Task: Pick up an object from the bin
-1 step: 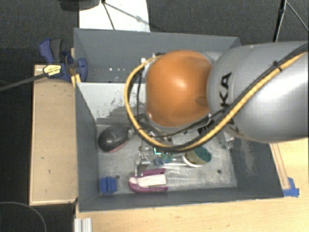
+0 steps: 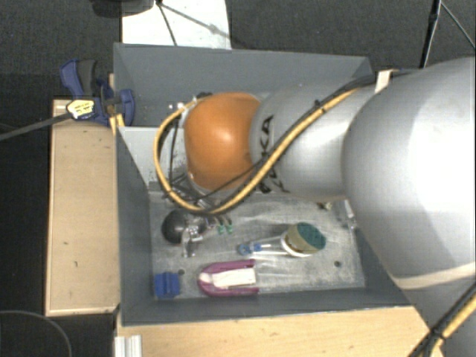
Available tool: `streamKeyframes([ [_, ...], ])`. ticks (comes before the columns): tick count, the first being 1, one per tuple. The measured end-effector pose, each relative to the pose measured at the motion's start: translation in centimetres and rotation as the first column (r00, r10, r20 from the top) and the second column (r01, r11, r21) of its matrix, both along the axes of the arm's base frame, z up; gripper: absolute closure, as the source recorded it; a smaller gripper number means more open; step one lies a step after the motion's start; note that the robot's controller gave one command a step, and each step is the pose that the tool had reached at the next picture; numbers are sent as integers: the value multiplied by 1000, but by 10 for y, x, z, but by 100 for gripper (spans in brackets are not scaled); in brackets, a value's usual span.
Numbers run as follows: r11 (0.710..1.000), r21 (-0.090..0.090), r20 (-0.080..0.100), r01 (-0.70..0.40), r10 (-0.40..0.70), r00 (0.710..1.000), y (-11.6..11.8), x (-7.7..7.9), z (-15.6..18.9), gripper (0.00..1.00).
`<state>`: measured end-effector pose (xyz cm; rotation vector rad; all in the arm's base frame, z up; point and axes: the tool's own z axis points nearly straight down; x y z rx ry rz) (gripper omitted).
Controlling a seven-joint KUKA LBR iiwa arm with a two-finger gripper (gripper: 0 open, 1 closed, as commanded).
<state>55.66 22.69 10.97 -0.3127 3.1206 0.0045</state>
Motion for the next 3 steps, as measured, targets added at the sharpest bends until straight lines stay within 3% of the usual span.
streamKeyframes([
  [1,979,-2,0,-203,203,979,-4,36,-1,0],
  [2,975,-3,-5,-224,224,975,-19,37,0,0],
  [3,903,-3,-5,-430,430,903,-21,34,-39,0],
])
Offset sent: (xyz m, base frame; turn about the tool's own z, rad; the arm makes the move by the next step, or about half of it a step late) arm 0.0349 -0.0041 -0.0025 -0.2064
